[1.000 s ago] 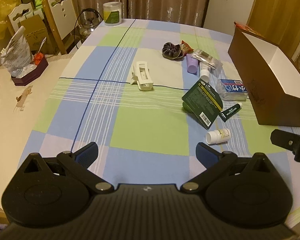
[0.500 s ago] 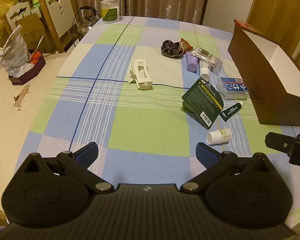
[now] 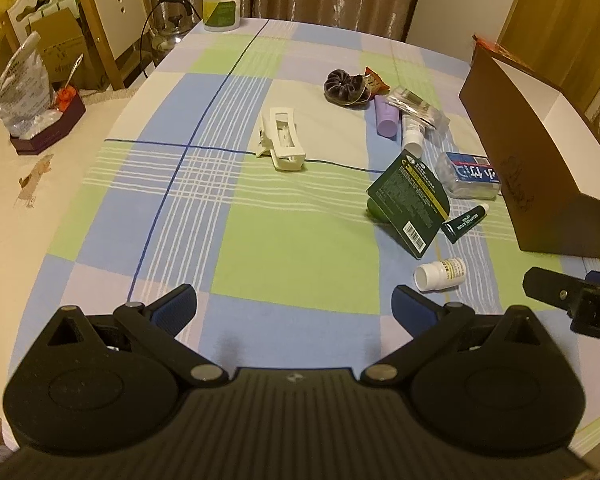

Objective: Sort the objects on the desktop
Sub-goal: 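Move the right gripper toward the white pill bottle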

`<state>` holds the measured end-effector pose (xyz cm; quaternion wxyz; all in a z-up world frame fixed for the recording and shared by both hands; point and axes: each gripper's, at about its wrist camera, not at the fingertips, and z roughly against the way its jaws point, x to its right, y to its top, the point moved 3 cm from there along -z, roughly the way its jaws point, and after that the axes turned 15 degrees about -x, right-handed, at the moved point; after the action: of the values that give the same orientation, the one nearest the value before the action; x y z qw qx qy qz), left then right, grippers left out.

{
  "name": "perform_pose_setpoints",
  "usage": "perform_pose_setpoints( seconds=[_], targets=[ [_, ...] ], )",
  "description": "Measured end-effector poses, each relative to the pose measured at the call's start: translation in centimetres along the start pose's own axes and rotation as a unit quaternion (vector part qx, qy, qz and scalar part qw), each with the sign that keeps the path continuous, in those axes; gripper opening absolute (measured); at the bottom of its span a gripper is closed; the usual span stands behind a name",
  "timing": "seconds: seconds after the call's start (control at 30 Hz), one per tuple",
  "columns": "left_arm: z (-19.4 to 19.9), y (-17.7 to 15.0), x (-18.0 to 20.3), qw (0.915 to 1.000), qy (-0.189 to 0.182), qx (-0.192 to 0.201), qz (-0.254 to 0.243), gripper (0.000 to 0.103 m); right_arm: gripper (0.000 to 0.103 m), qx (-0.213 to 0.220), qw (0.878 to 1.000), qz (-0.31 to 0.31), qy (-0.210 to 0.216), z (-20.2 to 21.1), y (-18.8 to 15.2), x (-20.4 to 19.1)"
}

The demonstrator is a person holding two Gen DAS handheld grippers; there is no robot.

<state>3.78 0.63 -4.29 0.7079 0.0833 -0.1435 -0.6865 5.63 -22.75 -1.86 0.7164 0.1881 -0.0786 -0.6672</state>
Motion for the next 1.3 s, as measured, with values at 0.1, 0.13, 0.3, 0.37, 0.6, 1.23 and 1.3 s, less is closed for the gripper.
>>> perform_pose_setpoints(
  seconds=[0.1,0.13,0.3,0.37,0.6,1.23,1.3],
  targets=[
    [-0.1,0.0,0.0,1.0000,-0.001,0.001,0.002,0.102,0.103,-0.002,1.000,0.000,0.001,-0.2,0.1,0.1],
    [-0.1,0.0,0.0,1.0000,-0.001,0.001,0.002,0.102,0.103,-0.002,1.000,-0.001,0.001,-0.3,0.1,0.2],
    [-0.3,0.2,0.3,1.0000,0.000,-0.001,-0.001,0.102,0.103,-0.003,1.000,-0.003,0.001,-0.6,0.0,0.5],
    [-0.4,0.2,0.3,1.0000,0.001,0.000,-0.001,0.102,0.103,-0.002,1.000,-0.003,0.001,-0.7,0.0,0.6],
    [-0.5,0.3,0.2,0.9999,0.008,0.003,-0.006,0.102,0.103,0.006,1.000,0.020,0.001,-1.5,-0.2,1.2],
    [-0.8,1.0,-4.0,1.0000,0.005,0.003,0.006,0.102,0.103,0.023,0.993,0.115,0.012,-6.6,-1.0,-4.1],
    [-1.0,1.2,-4.7,0.9999,0.003,-0.002,0.012,0.102,0.103,0.024,0.993,0.119,0.007,-7.1,-1.0,-4.3]
  ],
)
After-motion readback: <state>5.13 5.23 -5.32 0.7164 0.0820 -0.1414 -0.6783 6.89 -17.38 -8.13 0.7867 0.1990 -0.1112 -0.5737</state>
